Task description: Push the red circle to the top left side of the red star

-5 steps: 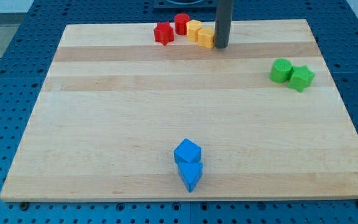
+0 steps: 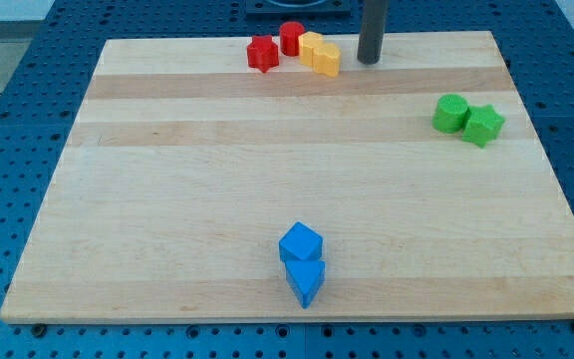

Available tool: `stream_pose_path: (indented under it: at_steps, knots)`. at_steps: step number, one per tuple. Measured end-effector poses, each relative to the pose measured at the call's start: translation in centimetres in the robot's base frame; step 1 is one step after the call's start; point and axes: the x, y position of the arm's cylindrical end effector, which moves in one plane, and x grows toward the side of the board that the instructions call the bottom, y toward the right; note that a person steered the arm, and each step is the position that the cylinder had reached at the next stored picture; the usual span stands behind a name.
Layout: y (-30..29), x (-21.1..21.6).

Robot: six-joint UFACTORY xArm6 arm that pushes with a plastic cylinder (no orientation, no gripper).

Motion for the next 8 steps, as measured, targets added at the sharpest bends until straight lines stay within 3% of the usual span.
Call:
stream_pose_path:
  at_steps: [1, 4, 8]
  knots:
    - [0.0, -3.8]
    - [-8.6, -3.8]
    - [-9.5, -3.6]
